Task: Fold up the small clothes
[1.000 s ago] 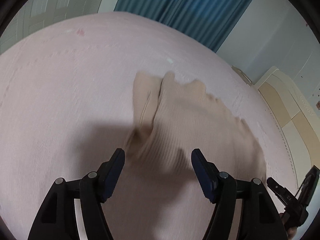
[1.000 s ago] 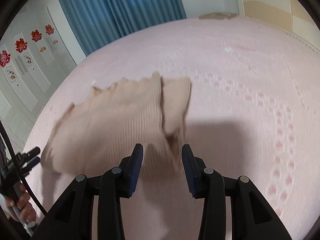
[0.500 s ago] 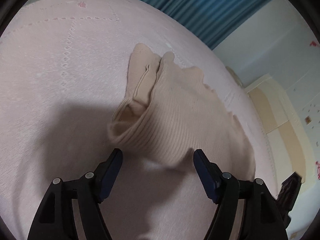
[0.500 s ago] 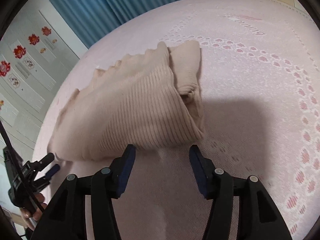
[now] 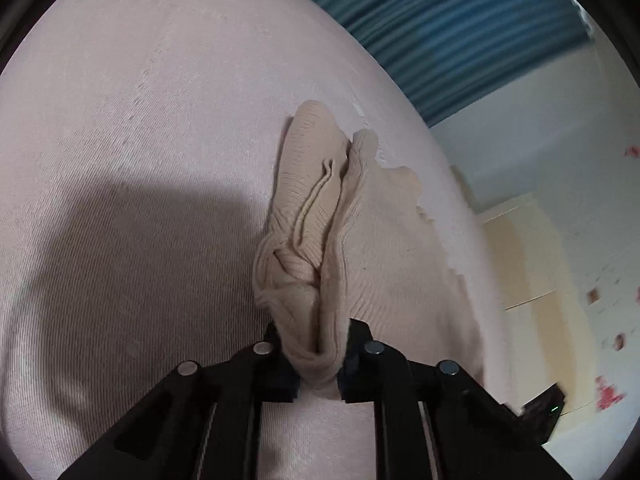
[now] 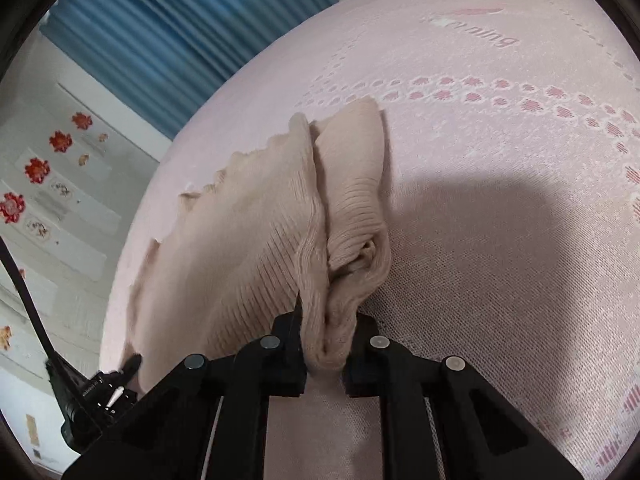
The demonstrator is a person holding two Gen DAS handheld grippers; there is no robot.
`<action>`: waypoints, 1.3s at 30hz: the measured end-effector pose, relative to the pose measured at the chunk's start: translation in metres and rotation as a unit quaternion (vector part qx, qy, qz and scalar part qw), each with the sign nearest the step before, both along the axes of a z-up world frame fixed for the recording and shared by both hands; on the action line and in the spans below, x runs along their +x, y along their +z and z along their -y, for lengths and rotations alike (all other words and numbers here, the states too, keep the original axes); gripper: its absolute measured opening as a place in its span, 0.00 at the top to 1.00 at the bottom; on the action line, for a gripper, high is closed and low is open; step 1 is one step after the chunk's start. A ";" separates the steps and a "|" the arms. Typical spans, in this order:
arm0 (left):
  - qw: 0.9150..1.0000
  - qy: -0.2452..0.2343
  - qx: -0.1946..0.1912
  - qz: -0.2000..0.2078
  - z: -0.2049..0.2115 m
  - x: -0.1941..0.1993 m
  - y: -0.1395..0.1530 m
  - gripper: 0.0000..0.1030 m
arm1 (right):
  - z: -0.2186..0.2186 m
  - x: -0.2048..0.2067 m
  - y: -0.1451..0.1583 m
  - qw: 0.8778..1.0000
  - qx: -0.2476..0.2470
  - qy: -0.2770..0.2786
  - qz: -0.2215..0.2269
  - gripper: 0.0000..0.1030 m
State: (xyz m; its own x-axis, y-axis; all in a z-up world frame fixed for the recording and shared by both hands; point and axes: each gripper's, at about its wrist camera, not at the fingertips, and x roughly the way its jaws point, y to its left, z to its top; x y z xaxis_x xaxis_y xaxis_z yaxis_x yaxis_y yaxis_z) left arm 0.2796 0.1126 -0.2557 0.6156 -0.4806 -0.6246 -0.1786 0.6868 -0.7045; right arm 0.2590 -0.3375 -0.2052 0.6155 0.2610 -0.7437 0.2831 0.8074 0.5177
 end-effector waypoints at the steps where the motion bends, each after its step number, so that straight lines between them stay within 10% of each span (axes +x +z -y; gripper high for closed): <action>1: 1.000 0.000 0.002 0.004 -0.001 -0.002 0.003 0.89 | -0.002 -0.003 0.004 1.000 -0.007 0.000 0.008 0.90; 16: 0.994 -0.053 0.095 0.015 0.014 -0.118 0.029 0.89 | 0.000 -0.110 0.042 0.998 -0.041 0.038 0.005 0.91; 22: 0.982 -0.055 0.182 0.002 0.016 -0.145 0.038 0.64 | -0.005 -0.143 0.048 0.990 -0.124 0.064 -0.010 0.79; 25: 0.986 -0.039 0.164 0.013 0.008 -0.150 0.048 0.62 | -0.002 -0.147 0.065 0.987 -0.148 0.063 0.014 0.79; 39: 0.970 -0.074 0.228 0.050 0.052 -0.041 0.069 0.60 | -0.015 -0.048 0.046 0.983 -0.172 0.054 -0.009 0.76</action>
